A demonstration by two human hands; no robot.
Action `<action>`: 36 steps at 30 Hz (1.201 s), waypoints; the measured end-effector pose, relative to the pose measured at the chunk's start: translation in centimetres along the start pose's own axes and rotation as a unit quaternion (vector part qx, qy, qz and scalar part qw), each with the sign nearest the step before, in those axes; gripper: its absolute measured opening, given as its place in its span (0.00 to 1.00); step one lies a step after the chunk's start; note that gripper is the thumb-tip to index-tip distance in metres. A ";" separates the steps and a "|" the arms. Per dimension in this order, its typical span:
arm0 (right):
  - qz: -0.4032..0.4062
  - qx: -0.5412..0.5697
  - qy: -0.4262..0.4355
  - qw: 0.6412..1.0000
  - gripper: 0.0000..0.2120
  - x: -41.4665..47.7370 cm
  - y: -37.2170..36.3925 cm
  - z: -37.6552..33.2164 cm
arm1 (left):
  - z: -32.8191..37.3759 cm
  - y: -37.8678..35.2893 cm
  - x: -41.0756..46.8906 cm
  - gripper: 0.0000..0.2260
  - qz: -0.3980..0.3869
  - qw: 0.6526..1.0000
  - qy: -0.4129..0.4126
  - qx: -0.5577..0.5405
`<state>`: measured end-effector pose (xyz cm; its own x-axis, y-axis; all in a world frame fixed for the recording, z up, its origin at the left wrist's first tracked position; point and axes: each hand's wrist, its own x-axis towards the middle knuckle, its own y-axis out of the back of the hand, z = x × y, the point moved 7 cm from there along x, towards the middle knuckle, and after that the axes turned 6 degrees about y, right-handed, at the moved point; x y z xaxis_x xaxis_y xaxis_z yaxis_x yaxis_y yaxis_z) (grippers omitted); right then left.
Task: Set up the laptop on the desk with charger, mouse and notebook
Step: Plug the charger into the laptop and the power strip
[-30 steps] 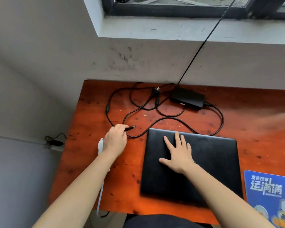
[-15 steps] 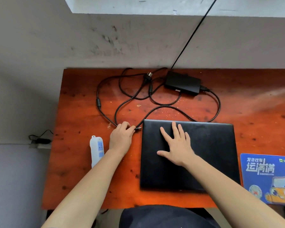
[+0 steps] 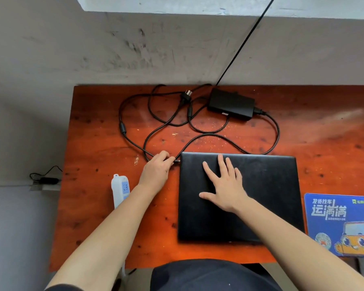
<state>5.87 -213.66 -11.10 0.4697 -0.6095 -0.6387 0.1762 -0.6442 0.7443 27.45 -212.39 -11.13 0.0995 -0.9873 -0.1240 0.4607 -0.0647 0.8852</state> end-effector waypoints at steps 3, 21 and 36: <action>-0.001 0.001 0.000 1.000 0.47 0.0 0.0 0.1 | 0.3 0.0 0.6 0.10 -0.009 0.999 -0.042 0.020; -0.006 0.002 0.000 1.000 0.47 0.3 0.0 0.1 | -0.4 1.6 0.5 0.10 -0.022 1.000 -0.001 0.009; -0.015 -0.007 0.006 1.000 0.46 0.4 -0.6 0.4 | 1.2 0.7 1.3 0.09 -0.069 0.994 -0.067 0.053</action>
<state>5.59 -213.67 -11.86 0.4748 -0.5837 -0.6587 0.2029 -0.6557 0.7273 26.87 -213.86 -10.16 -0.0809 -0.9779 -0.1929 0.3656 -0.2092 0.9070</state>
